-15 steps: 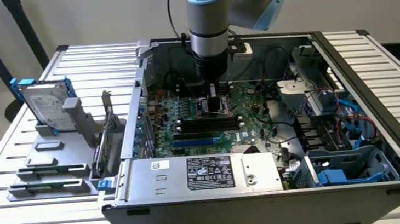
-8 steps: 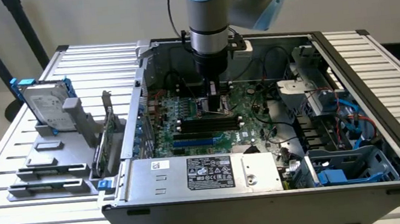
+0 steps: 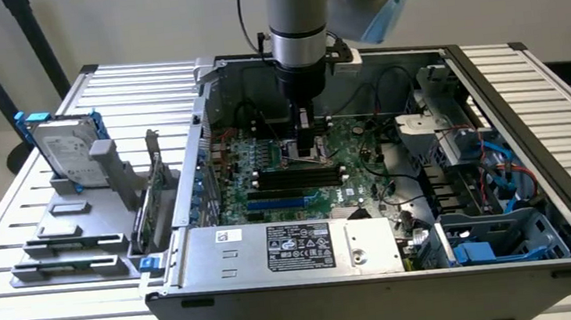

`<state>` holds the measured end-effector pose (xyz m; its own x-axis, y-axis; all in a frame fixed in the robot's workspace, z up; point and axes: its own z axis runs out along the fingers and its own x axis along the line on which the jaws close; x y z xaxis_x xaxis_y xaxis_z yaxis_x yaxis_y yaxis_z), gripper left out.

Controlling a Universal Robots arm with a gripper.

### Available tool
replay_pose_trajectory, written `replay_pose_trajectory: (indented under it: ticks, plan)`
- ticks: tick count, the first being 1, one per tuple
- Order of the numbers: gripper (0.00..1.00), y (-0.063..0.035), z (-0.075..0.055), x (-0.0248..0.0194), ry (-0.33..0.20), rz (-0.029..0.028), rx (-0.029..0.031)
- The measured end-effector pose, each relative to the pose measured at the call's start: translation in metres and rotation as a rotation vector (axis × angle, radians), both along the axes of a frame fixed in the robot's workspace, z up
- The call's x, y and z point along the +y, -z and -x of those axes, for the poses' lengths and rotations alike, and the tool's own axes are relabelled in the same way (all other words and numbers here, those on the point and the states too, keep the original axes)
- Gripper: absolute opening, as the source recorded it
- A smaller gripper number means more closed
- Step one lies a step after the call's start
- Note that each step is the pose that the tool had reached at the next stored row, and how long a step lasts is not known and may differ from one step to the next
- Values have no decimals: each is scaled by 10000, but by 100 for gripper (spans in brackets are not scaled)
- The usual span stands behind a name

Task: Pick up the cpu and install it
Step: 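Place the cpu into insertion slot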

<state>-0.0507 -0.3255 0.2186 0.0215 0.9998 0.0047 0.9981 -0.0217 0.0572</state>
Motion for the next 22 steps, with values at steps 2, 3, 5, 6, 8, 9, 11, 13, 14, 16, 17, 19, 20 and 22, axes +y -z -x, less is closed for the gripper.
replay_pose_trajectory:
  ticks: [2, 3, 5, 6, 8, 9, 11, 13, 14, 16, 17, 19, 20, 22]
  plan:
    - [47, -13, 14, 0, -1, -5, 43]
    - [47, -18, 25, 0, 0, -10, 71]
    - [36, -26, 57, 0, -1, -17, 133]
    - [36, -32, 77, -1, -1, -20, 165]
    - [30, -42, 121, -3, -2, -28, 214]
    - [24, -47, 146, -5, -1, -33, 234]
    - [12, -60, 197, -8, -2, -39, 267]
    - [11, -75, 247, -11, -1, -44, 299]
    - [11, -84, 270, -13, -1, -46, 313]
    - [11, -111, 299, -14, -1, -51, 335]
    - [11, -124, 299, -16, -2, -49, 339]
    - [11, -123, 299, -15, -2, -52, 339]
    - [11, -123, 299, -15, -1, -53, 339]
    - [11, -123, 299, -15, -1, -53, 339]
